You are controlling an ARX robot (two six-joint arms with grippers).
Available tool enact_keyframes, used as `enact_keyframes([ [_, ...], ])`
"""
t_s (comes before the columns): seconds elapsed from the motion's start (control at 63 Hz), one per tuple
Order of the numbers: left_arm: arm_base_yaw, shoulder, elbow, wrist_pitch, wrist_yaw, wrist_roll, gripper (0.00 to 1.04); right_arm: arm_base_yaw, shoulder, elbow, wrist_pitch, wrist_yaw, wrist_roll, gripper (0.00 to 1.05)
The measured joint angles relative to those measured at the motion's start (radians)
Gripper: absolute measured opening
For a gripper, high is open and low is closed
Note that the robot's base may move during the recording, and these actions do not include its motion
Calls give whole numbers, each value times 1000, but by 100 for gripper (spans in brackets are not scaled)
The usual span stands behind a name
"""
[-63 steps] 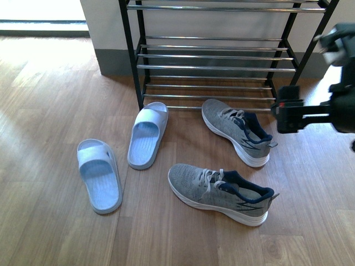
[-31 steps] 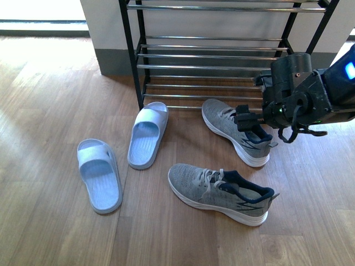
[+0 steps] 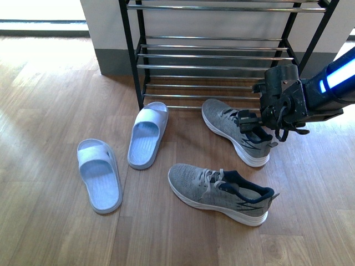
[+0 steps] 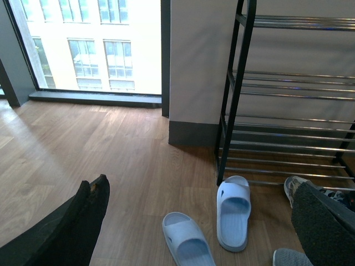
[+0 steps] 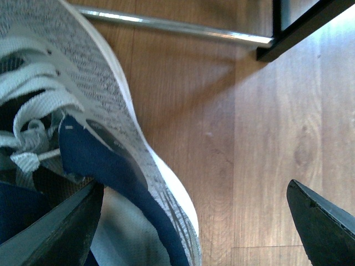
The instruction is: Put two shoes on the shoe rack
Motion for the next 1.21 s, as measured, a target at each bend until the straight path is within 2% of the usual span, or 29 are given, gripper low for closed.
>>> enact_keyframes([
  [0.222,0,0,0,0,0,0,95,-15,29,22,-23,-61,27,95],
  [0.381,0,0,0,0,0,0,95,-18,31,31,-23,-113,30,69],
  [0.572,0,0,0,0,0,0,95,-14,31,22,-26,-164,18,33],
  [0.778,0,0,0,0,0,0,95,-12,31,8,-25,-181,-4,2],
  [1.016,0,0,0,0,0,0,95,-5,11,-43,23,-187,-11,1],
  [1.207,0,0,0,0,0,0,95,7,-59,-175,121,-190,26,1],
])
